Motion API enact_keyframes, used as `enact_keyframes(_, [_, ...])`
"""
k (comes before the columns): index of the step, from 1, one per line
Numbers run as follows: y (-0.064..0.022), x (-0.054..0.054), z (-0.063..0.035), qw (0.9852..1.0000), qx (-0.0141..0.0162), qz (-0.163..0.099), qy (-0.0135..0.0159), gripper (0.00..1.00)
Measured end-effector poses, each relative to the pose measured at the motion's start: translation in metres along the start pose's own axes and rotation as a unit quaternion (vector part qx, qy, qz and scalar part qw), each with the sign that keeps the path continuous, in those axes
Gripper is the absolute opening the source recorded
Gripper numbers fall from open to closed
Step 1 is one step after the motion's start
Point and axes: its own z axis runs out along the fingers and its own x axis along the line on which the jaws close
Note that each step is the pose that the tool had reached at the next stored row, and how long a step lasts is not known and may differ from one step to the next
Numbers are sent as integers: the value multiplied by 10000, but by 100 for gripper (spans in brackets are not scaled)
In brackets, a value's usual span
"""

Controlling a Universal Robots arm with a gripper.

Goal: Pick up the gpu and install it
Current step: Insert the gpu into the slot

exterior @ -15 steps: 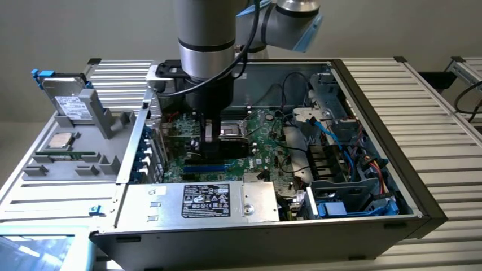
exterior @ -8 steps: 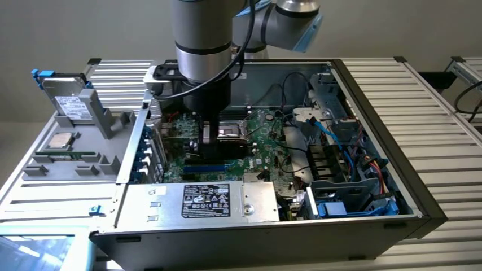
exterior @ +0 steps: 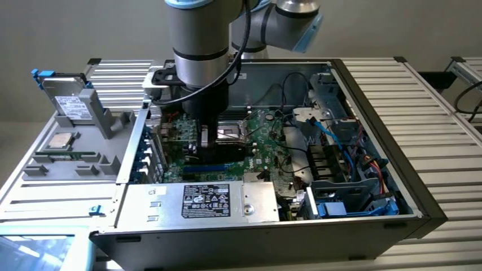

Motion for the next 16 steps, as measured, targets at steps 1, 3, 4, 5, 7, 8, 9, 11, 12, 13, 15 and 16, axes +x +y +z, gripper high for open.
enact_keyframes(1, [10, 0, 14, 10000, 1, 3, 0, 29])
enact_keyframes(3, [32, 1, 25, 10000, 0, 10, 0, 29])
enact_keyframes(4, [39, 1, 26, 10000, 1, 14, 0, 29])
enact_keyframes(5, [46, 1, 28, 10000, 0, 18, 0, 29])
enact_keyframes(7, [64, 1, 38, 10000, 5, 23, 0, 29])
enact_keyframes(8, [73, 1, 48, 10000, 8, 24, 0, 29])
enact_keyframes(9, [79, 1, 62, 10000, 11, 24, 0, 29])
enact_keyframes(11, [90, 1, 89, 10000, 14, 28, -1, 29])
enact_keyframes(12, [96, 1, 95, 10000, 15, 29, 0, 29])
enact_keyframes(13, [103, 1, 98, 10000, 16, 30, -1, 29])
enact_keyframes(15, [119, 2, 98, 10000, 21, 33, -1, 29])
enact_keyframes(16, [124, 2, 99, 10000, 24, 35, -1, 29])
